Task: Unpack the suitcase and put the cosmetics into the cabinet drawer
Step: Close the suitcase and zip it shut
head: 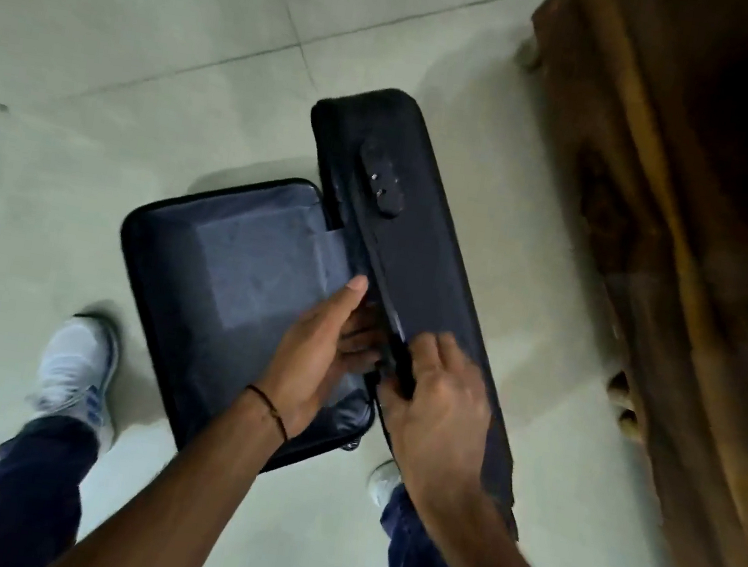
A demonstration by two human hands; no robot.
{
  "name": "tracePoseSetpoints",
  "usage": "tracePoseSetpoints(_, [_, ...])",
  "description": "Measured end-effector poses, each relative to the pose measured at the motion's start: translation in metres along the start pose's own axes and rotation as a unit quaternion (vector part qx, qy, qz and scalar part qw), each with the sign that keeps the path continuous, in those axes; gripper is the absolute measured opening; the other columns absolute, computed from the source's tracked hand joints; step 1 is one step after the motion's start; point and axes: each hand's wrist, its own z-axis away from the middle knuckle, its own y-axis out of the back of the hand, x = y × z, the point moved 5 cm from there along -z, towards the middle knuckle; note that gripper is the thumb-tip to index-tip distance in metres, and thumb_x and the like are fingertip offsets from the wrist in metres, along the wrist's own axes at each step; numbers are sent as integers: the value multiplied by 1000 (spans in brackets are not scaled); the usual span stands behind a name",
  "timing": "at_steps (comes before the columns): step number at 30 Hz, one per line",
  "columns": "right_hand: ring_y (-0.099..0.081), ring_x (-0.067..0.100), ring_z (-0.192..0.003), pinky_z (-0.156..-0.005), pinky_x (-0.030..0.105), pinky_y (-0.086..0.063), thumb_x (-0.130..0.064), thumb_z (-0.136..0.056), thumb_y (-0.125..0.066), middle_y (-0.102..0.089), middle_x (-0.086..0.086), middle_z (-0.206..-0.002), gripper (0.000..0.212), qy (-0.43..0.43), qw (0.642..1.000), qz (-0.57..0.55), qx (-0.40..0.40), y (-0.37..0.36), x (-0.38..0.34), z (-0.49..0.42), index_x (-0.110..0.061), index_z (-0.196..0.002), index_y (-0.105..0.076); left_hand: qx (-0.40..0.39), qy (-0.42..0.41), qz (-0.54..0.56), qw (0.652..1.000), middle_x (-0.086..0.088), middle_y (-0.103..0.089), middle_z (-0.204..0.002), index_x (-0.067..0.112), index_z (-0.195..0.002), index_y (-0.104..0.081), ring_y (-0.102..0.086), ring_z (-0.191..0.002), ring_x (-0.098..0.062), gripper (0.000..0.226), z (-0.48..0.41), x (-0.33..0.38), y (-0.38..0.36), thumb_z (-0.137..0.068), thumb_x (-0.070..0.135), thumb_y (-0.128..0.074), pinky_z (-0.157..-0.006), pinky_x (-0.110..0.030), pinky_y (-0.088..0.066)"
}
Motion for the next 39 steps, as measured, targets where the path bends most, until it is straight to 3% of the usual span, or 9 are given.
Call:
tracePoseSetpoints(4, [-54, 25, -66, -61, 35, -49, -9, -48, -87, -55, 5, -82, 52, 36, 999, -8, -36, -50, -71, 30, -12, -90, -57, 17, -45, -2, 999, -18, -69, -106, -8, -108, -62, -66, -98, -29, 41, 22, 22, 72, -97, 31, -55, -88, -38, -56])
tracePoseSetpoints(7, [-55, 23, -71, -64, 35, -50, -12, -47, -89, -55, 4, -87, 59, 33, 997, 7, -71, -89, -105, 44, -14, -97, -58, 55, -36, -24, 998, -3, -71, -87, 11, -85, -66, -67, -85, -18, 23, 27, 13, 126, -100, 22, -53, -80, -32, -52])
tracePoseSetpoints(12, [-55, 22, -71, -62, 34, -48, -14, -68, -69, -55, 4, -85, 24, 87, 993, 26, -74, -149, -156, 71, -15, -90, -59, 108, -8, 21, 994, -2, -72, -85, 11, -92, -65, -70, -79, -15, 19, 15, -2, 201, -102, 14, -49, -66, -25, -55])
tracePoseSetpoints(20, [-59, 25, -90, -72, 36, -53, -2, -78, -65, -59, 6, -107, 35, 0, 960, -64, -273, -234, -223, 116, -12, -112, -62, 162, 130, -17, 978, 2, -64, -85, 22, -93, -60, -61, -75, -13, 25, -4, -26, 316, -103, 15, -38, -62, -26, -49])
tracePoseSetpoints(25, [-59, 28, -111, -89, 33, -48, -12, -89, -57, -60, 9, -125, 36, -173, 885, -225, -369, -286, -247, 145, -10, -124, -59, 209, 186, -19, 960, -4, -64, -108, 18, -122, -59, -60, -89, -21, 44, -14, -46, 380, -99, 53, -43, -82, -38, -51])
tracePoseSetpoints(30, [-58, 23, -87, -88, 39, -53, -14, -90, -56, -64, 9, -94, 12, -430, 696, -433, -377, -353, -248, 182, -11, -92, -67, 271, 157, -30, 949, -5, -64, -114, 19, -127, -58, -60, -87, -21, 57, -34, -64, 420, -96, 63, -39, -77, -40, -53])
tracePoseSetpoints(33, [-56, 18, -81, -82, 36, -52, -14, -94, -54, -61, 3, -87, 10, -505, 604, -523, -326, -387, -248, 201, -14, -91, -63, 268, 152, -40, 951, -6, -65, -126, 18, -130, -61, -64, -102, -24, 52, -55, -81, 440, -99, 53, -39, -91, -43, -53])
tracePoseSetpoints(36, [-57, 15, -81, -76, 29, -47, -13, -95, -54, -66, 4, -96, 23, -510, 597, -573, -235, -403, -248, 205, -5, -112, -66, 242, 145, -49, 958, -8, -67, -124, 15, -129, -63, -63, -113, -27, 44, -70, -91, 448, -101, 40, -38, -97, -45, -52])
tracePoseSetpoints(39, [-58, 17, -103, -80, 12, -39, -11, -97, -53, -62, 0, -114, 33, -486, 631, -574, -191, -404, -243, 205, -4, -128, -61, 187, 125, -63, 972, -4, -74, -101, 15, -113, -68, -70, -94, -20, 35, -76, -92, 441, -102, 34, -41, -81, -36, -58])
